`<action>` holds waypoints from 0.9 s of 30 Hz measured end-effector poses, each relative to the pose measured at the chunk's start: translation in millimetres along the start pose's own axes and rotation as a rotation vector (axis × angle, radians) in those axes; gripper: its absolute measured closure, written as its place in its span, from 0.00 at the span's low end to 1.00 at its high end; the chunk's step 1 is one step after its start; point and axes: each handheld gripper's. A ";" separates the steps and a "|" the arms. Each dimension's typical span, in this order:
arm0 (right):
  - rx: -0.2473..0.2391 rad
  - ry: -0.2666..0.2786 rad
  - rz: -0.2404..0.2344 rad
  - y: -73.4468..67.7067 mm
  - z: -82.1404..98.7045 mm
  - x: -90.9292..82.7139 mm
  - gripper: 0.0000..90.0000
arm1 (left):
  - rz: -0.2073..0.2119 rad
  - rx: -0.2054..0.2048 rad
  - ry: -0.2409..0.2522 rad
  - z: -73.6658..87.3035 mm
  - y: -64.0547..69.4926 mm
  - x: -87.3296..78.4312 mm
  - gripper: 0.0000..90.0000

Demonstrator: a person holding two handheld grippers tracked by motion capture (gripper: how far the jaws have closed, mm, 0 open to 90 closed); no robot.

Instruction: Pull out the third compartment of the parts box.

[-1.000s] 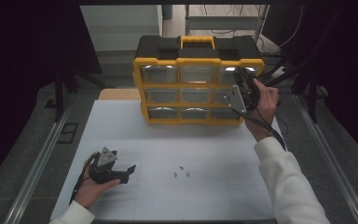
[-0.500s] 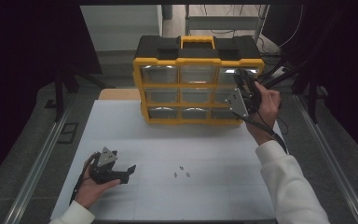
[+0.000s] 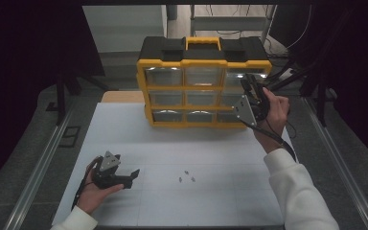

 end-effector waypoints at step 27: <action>0.010 0.038 0.034 -1.0 -0.7 -19.9 0.80 | -0.003 0.000 0.004 -0.2 0.3 -0.3 0.09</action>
Point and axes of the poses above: each handheld gripper's, and its own axes: x roughly forward along the jaws, z roughly out of its underside, y roughly to its right, and after that the axes turned 7 degrees about z, right-handed
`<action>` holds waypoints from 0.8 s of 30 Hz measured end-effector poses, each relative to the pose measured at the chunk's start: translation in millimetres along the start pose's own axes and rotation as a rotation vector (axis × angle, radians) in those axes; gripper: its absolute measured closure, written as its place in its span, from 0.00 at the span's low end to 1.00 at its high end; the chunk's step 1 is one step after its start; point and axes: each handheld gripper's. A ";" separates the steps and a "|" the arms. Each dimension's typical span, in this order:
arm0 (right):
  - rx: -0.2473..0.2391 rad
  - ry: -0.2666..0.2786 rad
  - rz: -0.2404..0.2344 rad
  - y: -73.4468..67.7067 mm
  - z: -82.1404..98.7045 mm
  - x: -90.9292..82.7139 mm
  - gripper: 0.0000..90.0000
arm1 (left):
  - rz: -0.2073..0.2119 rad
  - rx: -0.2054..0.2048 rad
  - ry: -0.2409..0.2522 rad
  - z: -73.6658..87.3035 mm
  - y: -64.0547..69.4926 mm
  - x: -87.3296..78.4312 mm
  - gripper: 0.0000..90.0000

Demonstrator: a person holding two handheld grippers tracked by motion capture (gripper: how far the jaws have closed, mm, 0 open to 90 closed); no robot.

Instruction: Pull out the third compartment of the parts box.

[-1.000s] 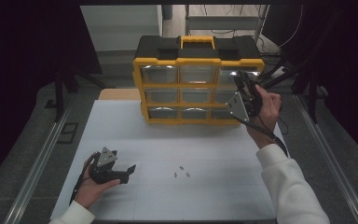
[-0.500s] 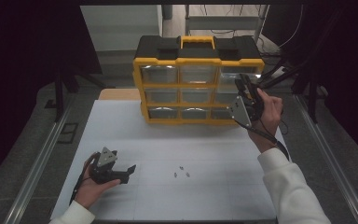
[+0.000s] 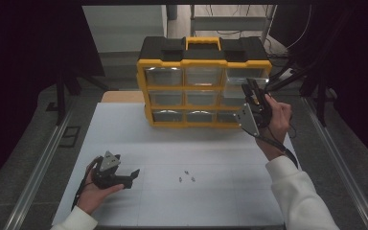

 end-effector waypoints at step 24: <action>-0.006 0.013 0.010 -2.0 0.6 -10.0 0.80 | 0.003 -0.003 0.001 -0.4 -0.1 -0.6 0.09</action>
Point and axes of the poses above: each handheld gripper's, and its own axes: x roughly forward along the jaws, z roughly out of its underside, y roughly to its right, and after that the axes turned 7 degrees about z, right-handed
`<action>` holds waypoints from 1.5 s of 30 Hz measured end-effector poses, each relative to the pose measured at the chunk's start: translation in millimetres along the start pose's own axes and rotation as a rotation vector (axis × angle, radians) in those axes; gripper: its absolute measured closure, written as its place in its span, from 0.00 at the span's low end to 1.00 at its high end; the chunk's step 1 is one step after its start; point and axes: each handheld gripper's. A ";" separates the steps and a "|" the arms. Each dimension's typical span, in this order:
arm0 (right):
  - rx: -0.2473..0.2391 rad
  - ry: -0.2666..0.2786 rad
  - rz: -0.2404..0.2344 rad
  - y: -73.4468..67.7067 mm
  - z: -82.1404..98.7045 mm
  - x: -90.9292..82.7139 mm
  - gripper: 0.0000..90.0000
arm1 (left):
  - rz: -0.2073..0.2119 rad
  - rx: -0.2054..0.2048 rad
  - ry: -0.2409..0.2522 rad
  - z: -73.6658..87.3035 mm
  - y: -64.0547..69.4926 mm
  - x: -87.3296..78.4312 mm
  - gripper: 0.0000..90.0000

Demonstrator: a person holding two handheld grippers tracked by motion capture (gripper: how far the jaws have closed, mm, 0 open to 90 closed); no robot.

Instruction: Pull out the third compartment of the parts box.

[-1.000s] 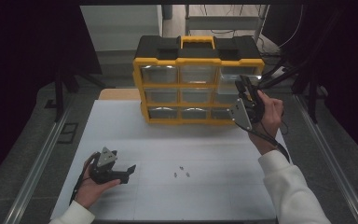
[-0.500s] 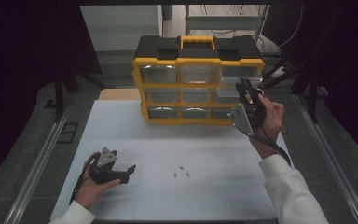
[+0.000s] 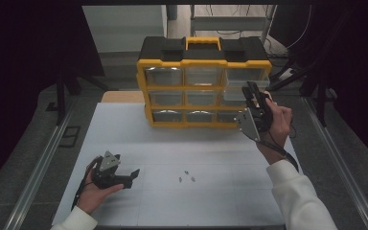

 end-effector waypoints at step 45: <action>0.008 0.022 0.026 5.4 -4.3 -19.0 0.80 | 0.001 0.002 -0.001 -0.1 0.2 0.2 0.09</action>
Point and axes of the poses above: each handheld gripper's, and its own axes: x roughly forward along the jaws, z roughly out of its underside, y roughly to its right, and after that the axes turned 7 degrees about z, right-handed
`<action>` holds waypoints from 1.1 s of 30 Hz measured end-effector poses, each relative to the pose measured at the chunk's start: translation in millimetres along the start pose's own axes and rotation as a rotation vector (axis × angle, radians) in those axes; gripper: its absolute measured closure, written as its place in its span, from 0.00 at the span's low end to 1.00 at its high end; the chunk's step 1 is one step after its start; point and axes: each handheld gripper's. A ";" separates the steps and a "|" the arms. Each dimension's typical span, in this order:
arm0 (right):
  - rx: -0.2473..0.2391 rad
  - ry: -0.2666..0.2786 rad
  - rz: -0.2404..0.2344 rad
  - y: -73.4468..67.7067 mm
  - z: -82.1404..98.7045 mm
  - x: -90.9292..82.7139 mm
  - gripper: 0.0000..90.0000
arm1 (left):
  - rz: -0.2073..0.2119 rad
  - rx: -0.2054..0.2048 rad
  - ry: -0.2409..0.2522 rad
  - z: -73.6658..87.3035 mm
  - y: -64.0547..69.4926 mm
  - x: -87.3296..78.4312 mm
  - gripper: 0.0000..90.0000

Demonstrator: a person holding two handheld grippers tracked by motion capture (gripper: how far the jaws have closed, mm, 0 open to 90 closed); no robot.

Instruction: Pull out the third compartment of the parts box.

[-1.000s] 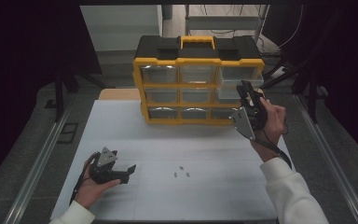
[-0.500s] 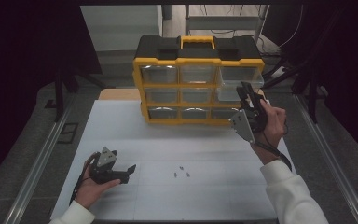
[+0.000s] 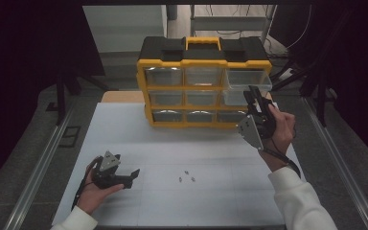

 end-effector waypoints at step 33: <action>-0.012 0.015 0.002 -4.8 -3.1 -12.3 0.79 | 0.003 0.003 -0.004 0.0 0.5 0.6 0.09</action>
Point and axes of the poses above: each handheld gripper's, and its own axes: x roughly forward along the jaws, z roughly out of its underside, y roughly to its right, and after that the axes turned 7 degrees about z, right-handed
